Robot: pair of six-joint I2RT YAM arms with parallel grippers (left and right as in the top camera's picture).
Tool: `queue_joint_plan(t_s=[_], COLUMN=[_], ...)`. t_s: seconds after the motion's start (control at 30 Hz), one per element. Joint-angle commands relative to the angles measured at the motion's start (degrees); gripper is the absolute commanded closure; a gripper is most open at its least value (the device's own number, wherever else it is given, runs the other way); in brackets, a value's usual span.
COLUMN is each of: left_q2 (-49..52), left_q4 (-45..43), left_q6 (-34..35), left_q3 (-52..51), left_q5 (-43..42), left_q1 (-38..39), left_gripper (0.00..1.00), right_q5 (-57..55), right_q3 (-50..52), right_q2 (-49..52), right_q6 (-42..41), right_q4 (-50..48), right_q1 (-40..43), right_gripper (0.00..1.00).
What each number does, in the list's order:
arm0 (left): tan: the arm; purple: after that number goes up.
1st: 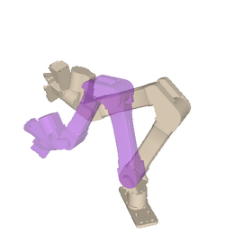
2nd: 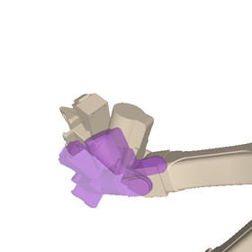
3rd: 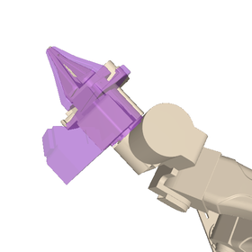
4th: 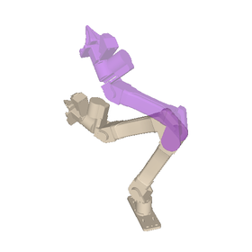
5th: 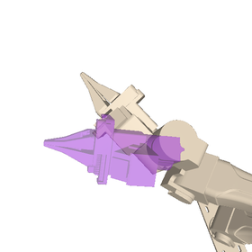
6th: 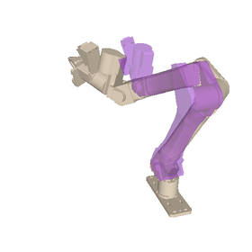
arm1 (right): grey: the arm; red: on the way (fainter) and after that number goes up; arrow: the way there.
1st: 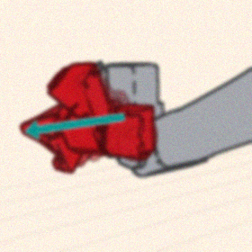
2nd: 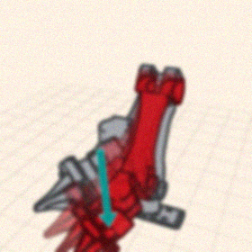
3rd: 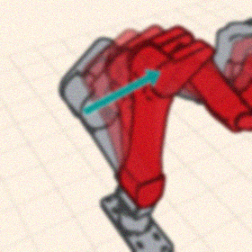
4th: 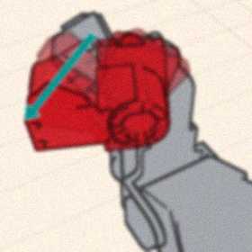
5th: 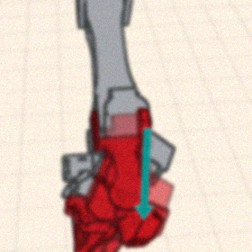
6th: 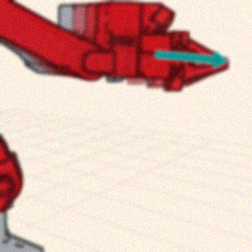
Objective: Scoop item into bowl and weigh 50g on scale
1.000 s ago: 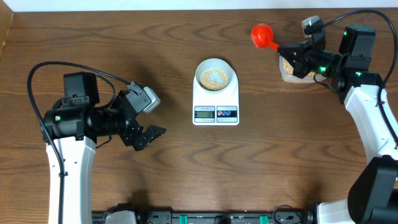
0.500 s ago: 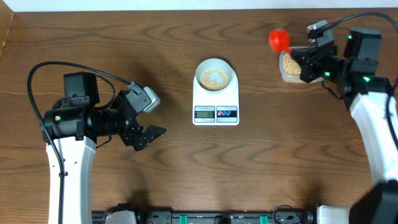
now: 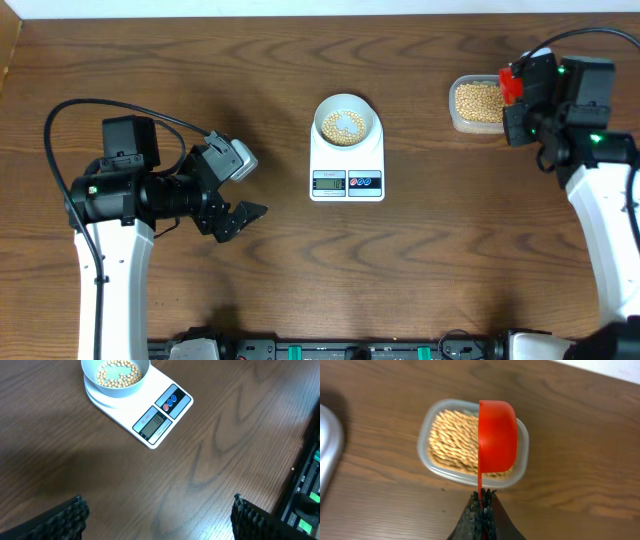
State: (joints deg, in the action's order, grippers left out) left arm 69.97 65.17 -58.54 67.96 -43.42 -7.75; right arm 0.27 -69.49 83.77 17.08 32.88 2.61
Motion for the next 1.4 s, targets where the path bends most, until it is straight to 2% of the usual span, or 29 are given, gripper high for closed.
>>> queue_joint_plan(t_s=[0.0,0.27,0.43,1.0,1.17,1.37], left_q2=[-0.4,-0.4,-0.4,-0.4,-0.4,-0.4], left_q4=[0.2,0.2,0.2,0.2,0.2,0.2], left_q6=[-0.8,-0.8,-0.8,-0.8,-0.8,-0.8], left_q3=[1.6,1.6,1.6,1.6,1.5,1.5], left_q5=[-0.9,-0.9,-0.9,-0.9,-0.9,-0.9], left_q1=[0.1,0.1,0.1,0.1,0.1,0.1], left_gripper=[0.07,0.07,0.07,0.07,0.07,0.07], right_q5=[-6.4,-17.5,-17.6,-21.4,-16.3,-8.1], right_q3=[-0.2,-0.2,-0.2,-0.1,-0.1,-0.1], right_q2=[2.4,9.2,9.2,16.4,16.6,16.6], right_q6=[1.1,2.1,4.9,6.1,6.1,2.3], right_q4=[0.2,-1.3,-3.6,-5.0,-4.7,-3.3], right_q1=[-1.6,-4.1,-5.2,-5.7,-5.8,-6.1], right_gripper=[0.99,0.99,0.99,0.99,0.99,0.99])
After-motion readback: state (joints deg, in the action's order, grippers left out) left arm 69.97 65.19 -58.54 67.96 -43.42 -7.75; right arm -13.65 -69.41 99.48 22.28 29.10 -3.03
